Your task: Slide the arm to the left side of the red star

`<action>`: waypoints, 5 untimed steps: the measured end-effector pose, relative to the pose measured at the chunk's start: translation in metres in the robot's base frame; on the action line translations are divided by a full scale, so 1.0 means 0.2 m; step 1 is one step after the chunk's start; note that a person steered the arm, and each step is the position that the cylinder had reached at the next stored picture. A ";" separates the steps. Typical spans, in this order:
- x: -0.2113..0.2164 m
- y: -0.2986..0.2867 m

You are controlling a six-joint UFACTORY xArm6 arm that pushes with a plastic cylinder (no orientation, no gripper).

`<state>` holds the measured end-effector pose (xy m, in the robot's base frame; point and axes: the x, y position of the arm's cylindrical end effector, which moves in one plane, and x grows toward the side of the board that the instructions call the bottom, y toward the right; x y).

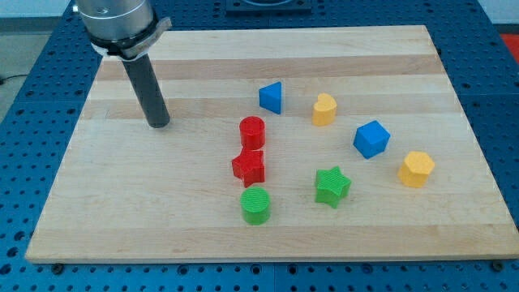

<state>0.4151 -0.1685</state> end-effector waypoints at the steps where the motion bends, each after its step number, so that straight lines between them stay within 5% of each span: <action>1: 0.19 0.00; 3: 0.71 0.08; 5: 0.75 0.12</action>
<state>0.5647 -0.1447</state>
